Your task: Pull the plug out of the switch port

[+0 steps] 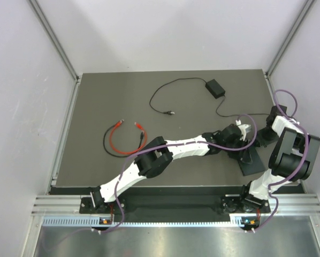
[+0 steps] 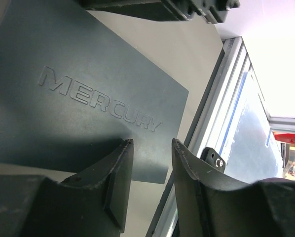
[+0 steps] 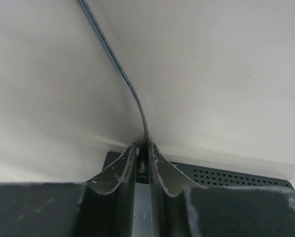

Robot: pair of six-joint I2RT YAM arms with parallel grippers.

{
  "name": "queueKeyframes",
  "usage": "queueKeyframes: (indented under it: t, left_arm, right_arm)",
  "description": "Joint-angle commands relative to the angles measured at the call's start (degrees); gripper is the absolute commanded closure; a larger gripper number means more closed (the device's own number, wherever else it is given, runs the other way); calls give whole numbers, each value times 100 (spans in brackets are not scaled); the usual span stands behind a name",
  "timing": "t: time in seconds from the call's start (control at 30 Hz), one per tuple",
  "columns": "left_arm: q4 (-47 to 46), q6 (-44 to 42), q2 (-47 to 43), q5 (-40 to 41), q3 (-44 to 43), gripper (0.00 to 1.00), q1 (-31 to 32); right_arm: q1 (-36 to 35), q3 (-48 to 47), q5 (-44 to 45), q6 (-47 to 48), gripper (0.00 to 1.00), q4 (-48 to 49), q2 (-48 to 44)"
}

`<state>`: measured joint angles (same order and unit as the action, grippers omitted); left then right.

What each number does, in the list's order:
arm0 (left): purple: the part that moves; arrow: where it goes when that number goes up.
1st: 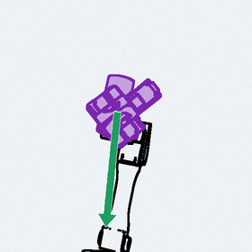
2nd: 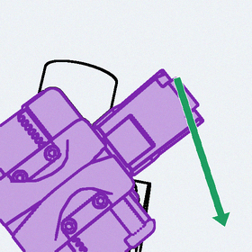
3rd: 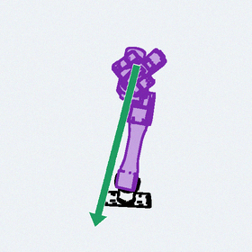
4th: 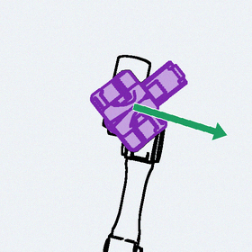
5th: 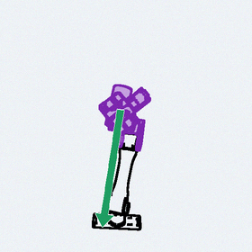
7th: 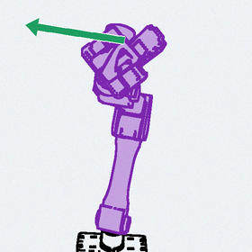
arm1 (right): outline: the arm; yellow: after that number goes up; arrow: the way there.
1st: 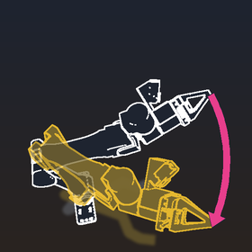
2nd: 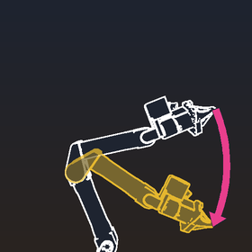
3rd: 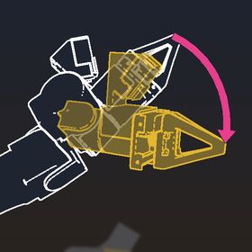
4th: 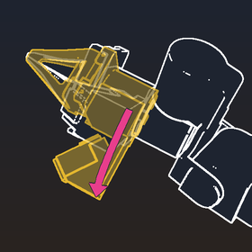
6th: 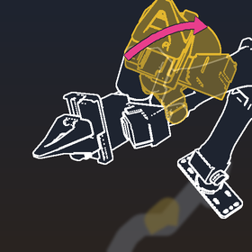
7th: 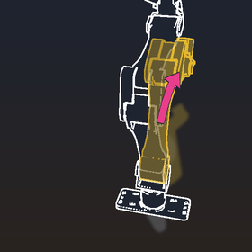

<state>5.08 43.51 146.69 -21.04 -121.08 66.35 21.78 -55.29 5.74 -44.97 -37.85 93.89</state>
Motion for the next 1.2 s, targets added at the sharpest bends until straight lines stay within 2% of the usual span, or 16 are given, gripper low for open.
queueKeyframes:
  t: [0.0,0.1,0.27,0.3,0.4,0.43,0.47,0.67,0.83,1.0,1.17]
  left_arm:
    - [432,8,298,135,127,58,-78]
    - [528,44,228,310,321,58,-69]
    - [730,149,245,443,366,60,-69]
    - [775,167,281,390,331,60,-69]
    - [924,272,342,355,356,67,-69]
    - [916,307,325,355,409,71,-69]
    - [924,342,307,372,514,74,-78]
    - [1047,597,149,653,935,91,-17]
    - [1091,642,228,768,1051,94,97]
    - [1118,668,298,803,972,95,115]
    - [960,370,132,891,1033,95,72]
  right_arm:
    - [-86,-263,-222,243,83,-372,68]
    - [-86,-220,-152,278,70,-426,60]
    - [-86,-149,-161,340,69,-408,24]
    - [-95,-158,-178,349,70,-417,7]
    - [-86,-272,-126,314,89,-443,59]
    - [-86,-376,-99,305,98,-452,94]
    - [-86,-438,-73,287,100,-452,138]
    - [-69,-1282,138,261,100,-566,736]
    - [-60,-1880,349,16,100,-723,1175]
    - [-60,-1346,446,-836,100,-672,870]
    - [-77,-852,94,-593,100,-478,807]
